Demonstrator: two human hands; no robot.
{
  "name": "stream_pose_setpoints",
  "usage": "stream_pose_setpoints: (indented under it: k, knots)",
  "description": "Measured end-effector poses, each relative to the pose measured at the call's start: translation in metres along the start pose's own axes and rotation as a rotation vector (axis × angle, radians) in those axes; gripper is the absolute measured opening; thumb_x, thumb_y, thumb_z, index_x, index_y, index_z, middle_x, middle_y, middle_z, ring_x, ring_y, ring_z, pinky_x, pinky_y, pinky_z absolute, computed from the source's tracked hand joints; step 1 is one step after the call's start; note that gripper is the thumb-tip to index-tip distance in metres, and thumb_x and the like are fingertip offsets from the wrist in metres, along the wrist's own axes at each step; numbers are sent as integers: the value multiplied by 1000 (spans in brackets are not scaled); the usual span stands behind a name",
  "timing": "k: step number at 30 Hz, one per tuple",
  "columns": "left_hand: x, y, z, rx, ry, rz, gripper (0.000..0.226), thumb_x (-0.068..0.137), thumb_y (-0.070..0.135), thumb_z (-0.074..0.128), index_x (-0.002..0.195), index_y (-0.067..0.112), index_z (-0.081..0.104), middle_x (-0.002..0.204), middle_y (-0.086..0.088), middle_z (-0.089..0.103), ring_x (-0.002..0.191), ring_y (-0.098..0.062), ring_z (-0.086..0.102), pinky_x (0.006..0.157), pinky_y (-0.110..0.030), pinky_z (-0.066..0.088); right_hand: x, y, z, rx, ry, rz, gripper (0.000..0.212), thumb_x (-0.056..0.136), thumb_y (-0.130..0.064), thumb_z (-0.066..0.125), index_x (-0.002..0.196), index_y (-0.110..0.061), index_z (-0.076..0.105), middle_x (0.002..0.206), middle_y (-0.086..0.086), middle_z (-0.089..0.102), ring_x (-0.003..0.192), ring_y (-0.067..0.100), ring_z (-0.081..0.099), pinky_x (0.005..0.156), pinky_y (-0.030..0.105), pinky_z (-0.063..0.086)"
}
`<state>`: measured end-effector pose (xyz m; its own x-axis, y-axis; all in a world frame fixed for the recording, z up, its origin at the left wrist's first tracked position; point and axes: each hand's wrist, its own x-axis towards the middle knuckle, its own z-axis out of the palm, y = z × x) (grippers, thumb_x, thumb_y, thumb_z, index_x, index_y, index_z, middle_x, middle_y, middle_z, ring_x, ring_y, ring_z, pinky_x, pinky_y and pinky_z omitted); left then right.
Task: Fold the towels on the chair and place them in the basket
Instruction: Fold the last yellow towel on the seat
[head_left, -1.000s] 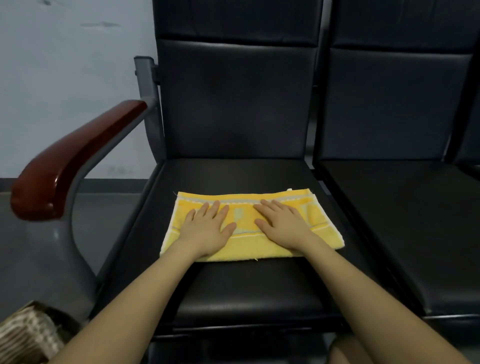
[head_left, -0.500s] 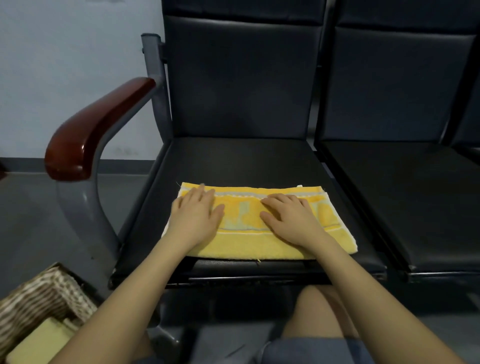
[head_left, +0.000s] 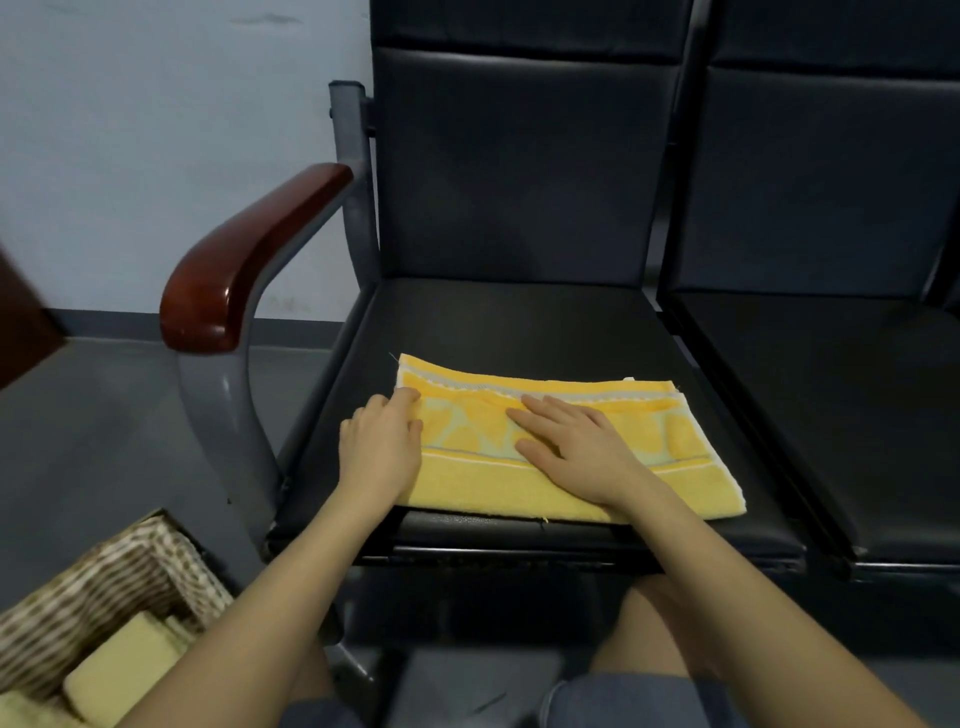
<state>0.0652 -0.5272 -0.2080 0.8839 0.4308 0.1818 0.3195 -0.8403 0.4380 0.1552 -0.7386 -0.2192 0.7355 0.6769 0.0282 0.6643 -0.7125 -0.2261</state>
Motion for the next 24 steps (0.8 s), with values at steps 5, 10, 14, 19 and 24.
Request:
stream_pose_setpoints:
  k: [5, 10, 14, 19, 24]
  knots:
    - [10, 7, -24, -129, 156, -5, 34, 94, 24, 55, 128, 22, 57, 115, -2, 56, 103, -24, 55, 73, -31, 37, 11, -14, 5, -46, -44, 20, 52, 102, -51, 21, 151, -38, 18, 161, -13, 8, 148, 10, 4, 117, 34, 4]
    - [22, 29, -49, -159, 240, 166, 29, 89, 22, 62, 118, 21, 66, 110, -2, 61, 102, -23, 57, 75, -29, 39, 37, -32, 14, 234, 140, 1, 43, 98, -42, 45, 139, -31, 48, 149, -9, 40, 140, 14, 30, 114, 36, 18]
    - [27, 59, -50, -284, 228, 301, 26, 86, 20, 67, 112, 20, 69, 113, 3, 63, 101, -18, 59, 84, -33, 48, 37, -22, -1, 485, 268, 49, 28, 95, -30, 56, 122, -27, 62, 121, -7, 56, 118, 16, 44, 104, 38, 30]
    - [33, 112, -34, -235, 160, 386, 28, 90, 26, 62, 118, 25, 66, 122, 5, 60, 107, -17, 57, 86, -32, 45, 4, 32, -25, 436, 412, 278, 19, 95, -27, 54, 111, -24, 64, 98, -10, 62, 97, 11, 56, 99, 36, 31]
    - [26, 170, -4, -217, 68, 443, 32, 94, 28, 56, 125, 24, 61, 125, 3, 60, 113, -16, 53, 90, -28, 40, -29, 67, -28, 499, 504, 429, 17, 98, -32, 49, 109, -25, 61, 82, -7, 65, 93, 13, 61, 96, 33, 26]
